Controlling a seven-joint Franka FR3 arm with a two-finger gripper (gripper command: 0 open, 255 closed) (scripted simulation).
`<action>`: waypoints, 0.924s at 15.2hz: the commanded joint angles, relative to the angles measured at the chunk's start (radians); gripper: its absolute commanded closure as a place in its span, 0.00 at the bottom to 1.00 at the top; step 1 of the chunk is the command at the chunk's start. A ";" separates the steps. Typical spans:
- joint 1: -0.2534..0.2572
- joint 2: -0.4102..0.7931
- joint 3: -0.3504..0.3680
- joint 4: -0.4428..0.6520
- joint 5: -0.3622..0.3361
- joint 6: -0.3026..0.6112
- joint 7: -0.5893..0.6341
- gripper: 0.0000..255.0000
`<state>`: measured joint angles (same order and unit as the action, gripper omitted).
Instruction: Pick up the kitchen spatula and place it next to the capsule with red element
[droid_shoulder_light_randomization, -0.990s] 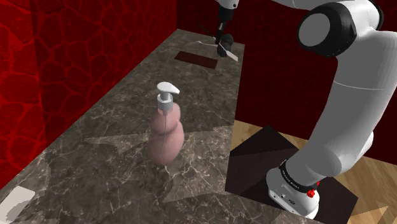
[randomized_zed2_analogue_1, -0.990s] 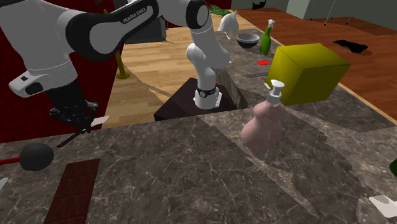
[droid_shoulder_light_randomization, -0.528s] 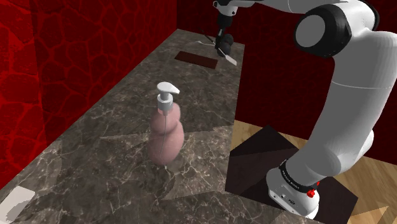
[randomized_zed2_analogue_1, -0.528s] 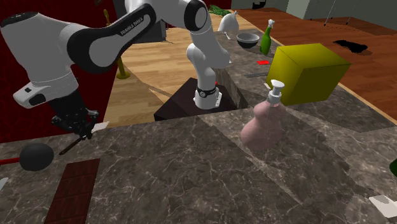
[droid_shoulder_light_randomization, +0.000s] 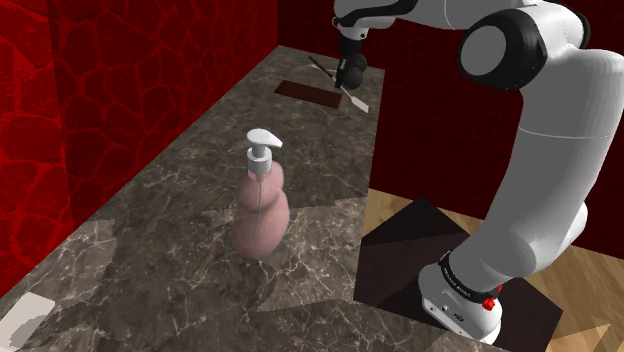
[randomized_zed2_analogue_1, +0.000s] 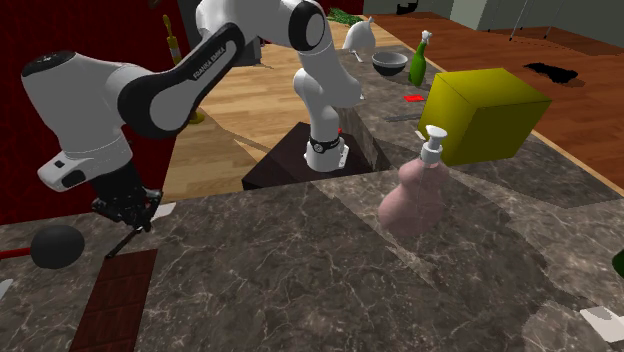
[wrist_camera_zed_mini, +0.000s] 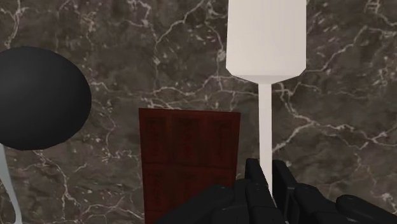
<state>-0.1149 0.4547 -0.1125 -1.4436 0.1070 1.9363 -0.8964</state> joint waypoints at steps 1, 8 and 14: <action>0.001 0.000 0.000 -0.027 0.001 0.028 -0.002 1.00; 0.001 0.024 0.003 -0.086 0.006 0.110 -0.009 1.00; 0.000 0.052 0.006 -0.125 0.012 0.177 -0.015 1.00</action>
<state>-0.1135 0.5051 -0.1071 -1.5553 0.1180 2.0981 -0.9086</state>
